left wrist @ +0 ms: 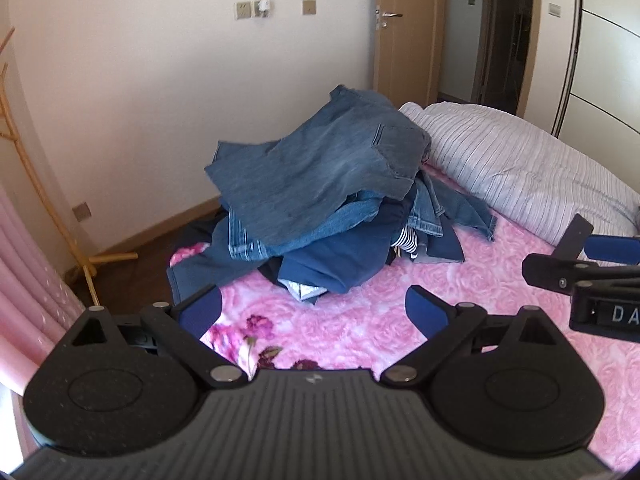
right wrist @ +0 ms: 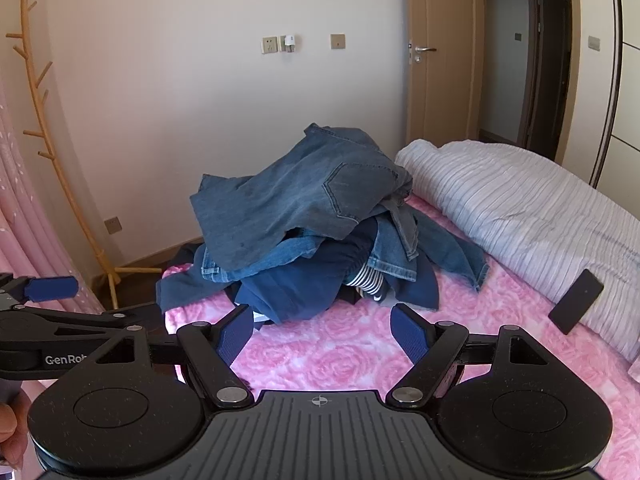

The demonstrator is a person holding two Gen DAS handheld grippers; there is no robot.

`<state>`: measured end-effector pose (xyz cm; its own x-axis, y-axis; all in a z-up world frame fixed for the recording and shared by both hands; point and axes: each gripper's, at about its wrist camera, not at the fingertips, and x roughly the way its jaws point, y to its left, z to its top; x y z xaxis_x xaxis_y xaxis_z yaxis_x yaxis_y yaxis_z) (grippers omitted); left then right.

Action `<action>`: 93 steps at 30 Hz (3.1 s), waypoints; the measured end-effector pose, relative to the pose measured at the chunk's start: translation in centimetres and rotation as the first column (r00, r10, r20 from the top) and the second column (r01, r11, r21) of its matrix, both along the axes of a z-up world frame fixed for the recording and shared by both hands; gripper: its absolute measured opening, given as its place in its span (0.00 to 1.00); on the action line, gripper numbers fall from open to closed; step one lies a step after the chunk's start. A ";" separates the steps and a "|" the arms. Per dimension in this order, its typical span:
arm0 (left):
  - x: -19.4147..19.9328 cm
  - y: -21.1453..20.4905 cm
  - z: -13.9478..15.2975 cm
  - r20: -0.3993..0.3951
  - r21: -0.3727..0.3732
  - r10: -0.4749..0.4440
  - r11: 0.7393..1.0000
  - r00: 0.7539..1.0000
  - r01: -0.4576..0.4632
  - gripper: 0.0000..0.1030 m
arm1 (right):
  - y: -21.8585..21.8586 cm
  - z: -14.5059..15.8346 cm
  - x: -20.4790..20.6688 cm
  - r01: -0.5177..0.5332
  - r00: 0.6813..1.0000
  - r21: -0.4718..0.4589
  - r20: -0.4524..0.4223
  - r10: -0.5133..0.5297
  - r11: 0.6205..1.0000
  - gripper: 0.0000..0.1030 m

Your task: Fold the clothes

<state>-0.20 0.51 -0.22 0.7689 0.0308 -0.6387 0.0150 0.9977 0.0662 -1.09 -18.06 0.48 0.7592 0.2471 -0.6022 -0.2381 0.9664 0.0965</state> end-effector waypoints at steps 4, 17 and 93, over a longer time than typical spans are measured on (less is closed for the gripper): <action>-0.3 0.8 -0.4 -0.003 -0.046 0.005 0.999 1.000 -0.006 0.93 | 0.1 0.3 -0.2 -0.012 1.000 -0.011 0.007 0.012 1.000 0.76; 0.3 0.4 -1.2 -0.027 -0.034 0.009 0.999 1.000 -0.010 0.93 | 0.6 -0.5 0.6 -0.019 1.000 -0.008 -0.007 0.019 1.000 0.76; 46.9 -4.0 -11.1 -0.051 0.093 -0.759 0.643 0.649 0.760 0.92 | -3.4 -14.5 45.5 0.279 0.952 0.455 -0.244 -0.183 0.845 0.76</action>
<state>46.71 -3.52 -11.28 0.5461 -0.5007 -0.6716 0.7656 0.6237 0.1575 44.38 -21.42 -14.06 0.7175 0.3724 -0.5886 0.0550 0.8122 0.5808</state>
